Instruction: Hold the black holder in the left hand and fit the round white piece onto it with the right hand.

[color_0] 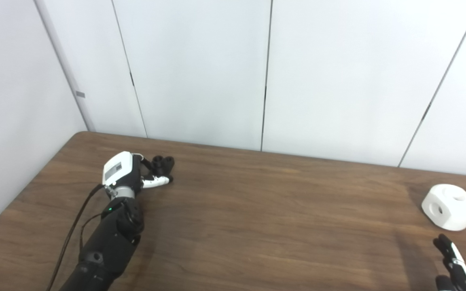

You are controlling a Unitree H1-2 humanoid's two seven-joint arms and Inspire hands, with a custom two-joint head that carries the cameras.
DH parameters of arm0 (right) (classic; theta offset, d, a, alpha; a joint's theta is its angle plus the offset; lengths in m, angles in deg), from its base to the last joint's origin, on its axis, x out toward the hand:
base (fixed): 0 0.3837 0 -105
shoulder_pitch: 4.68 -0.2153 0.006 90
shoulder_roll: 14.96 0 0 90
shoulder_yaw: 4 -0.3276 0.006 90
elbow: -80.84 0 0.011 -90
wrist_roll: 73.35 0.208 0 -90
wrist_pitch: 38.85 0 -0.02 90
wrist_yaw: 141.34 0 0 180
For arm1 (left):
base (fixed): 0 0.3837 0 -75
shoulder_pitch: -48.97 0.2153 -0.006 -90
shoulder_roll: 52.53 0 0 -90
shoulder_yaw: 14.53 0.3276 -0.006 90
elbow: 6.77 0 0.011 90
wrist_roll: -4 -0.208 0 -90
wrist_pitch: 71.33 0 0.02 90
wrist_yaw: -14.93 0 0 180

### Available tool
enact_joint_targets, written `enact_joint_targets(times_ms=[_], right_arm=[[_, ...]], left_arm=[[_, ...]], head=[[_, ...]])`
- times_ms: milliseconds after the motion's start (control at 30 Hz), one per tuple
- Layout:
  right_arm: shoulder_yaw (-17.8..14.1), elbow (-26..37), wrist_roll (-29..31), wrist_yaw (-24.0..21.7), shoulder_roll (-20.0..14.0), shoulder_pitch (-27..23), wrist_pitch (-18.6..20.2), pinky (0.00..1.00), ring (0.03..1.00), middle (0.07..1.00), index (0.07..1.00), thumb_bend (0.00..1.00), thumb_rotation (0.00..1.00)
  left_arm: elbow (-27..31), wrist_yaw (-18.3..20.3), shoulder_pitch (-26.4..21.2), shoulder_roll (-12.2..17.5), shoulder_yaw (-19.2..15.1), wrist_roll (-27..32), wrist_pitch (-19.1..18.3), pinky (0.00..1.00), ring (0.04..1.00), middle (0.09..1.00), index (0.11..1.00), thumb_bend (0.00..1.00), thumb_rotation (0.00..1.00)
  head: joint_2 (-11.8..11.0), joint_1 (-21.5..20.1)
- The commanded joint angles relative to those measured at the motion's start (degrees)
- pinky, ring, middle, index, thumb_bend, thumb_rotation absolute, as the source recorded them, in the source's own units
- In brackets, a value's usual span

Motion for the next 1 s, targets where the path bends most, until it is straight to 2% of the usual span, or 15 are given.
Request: enact_joint_targets(times_ms=[0, 267, 433, 600, 633, 667, 700, 800, 967], right_arm=[[1.3, -3.9, 0.7, 0.6, 2.5, 4.0, -0.6, 1.00, 0.983, 0.942, 0.960, 0.50, 1.00], [1.2, -3.6, 1.3, 0.5, 2.5, 4.3, -0.6, 1.00, 0.981, 0.938, 0.958, 0.50, 1.00], [1.2, -3.7, 1.7, 0.5, 2.4, 4.3, -0.8, 1.00, 0.981, 0.936, 0.957, 0.51, 1.00], [1.2, -4.0, 1.6, 0.5, 2.3, 4.2, -1.1, 1.00, 0.976, 0.933, 0.958, 0.52, 1.00], [1.2, -4.0, 1.6, 0.5, 2.2, 4.2, -1.1, 1.00, 0.977, 0.933, 0.958, 0.52, 1.00], [1.2, -4.0, 1.6, 0.5, 2.2, 4.2, -1.1, 1.00, 0.979, 0.933, 0.958, 0.52, 1.00], [1.2, -4.0, 1.8, 0.4, 2.2, 4.2, -1.1, 1.00, 0.979, 0.933, 0.958, 0.52, 1.00], [1.1, -3.9, 2.0, 0.3, 2.2, 4.2, -1.1, 1.00, 0.981, 0.935, 0.959, 0.51, 1.00], [1.1, -3.7, 2.0, 0.4, 2.3, 4.3, -0.9, 1.00, 0.982, 0.937, 0.959, 0.50, 1.00]], left_arm=[[0.6, -0.8, -1.5, 1.0, -0.2, -0.5, 0.5, 0.93, 0.925, 0.832, 0.576, 0.81, 0.27], [0.6, -0.9, -1.2, 1.0, -0.6, 0.0, 1.2, 0.88, 0.906, 0.821, 0.575, 0.81, 0.27], [0.8, -0.5, -1.2, 0.8, -0.7, 0.2, 0.9, 0.89, 0.900, 0.823, 0.574, 0.80, 0.26], [0.8, -0.4, -1.0, 0.8, -1.0, 0.7, 1.2, 0.89, 0.905, 0.827, 0.564, 0.78, 0.21], [0.8, -0.3, -1.0, 0.8, -1.0, 0.9, 1.3, 0.91, 0.910, 0.830, 0.528, 0.65, 0.14], [0.7, -0.3, -1.0, 0.8, -1.1, 1.0, 1.3, 0.92, 0.916, 0.832, 0.505, 0.58, 0.10], [0.8, -0.4, -0.9, 0.8, -1.1, 1.2, 1.6, 0.93, 0.918, 0.833, 0.497, 0.55, 0.09], [0.7, -0.7, -0.7, 1.0, -1.0, 1.6, 2.5, 0.90, 0.918, 0.832, 0.488, 0.53, 0.07], [0.3, -1.5, -0.4, 0.7, -1.9, 2.6, 4.3, 0.81, 0.882, 0.799, 0.483, 0.52, 0.05]], head=[[0.1, 0.1], [0.3, 0.1], [0.4, 0.1], [0.4, 0.1], [0.4, 0.1], [0.4, 0.1], [0.4, 0.1], [0.4, 0.1], [0.4, 0.1]])
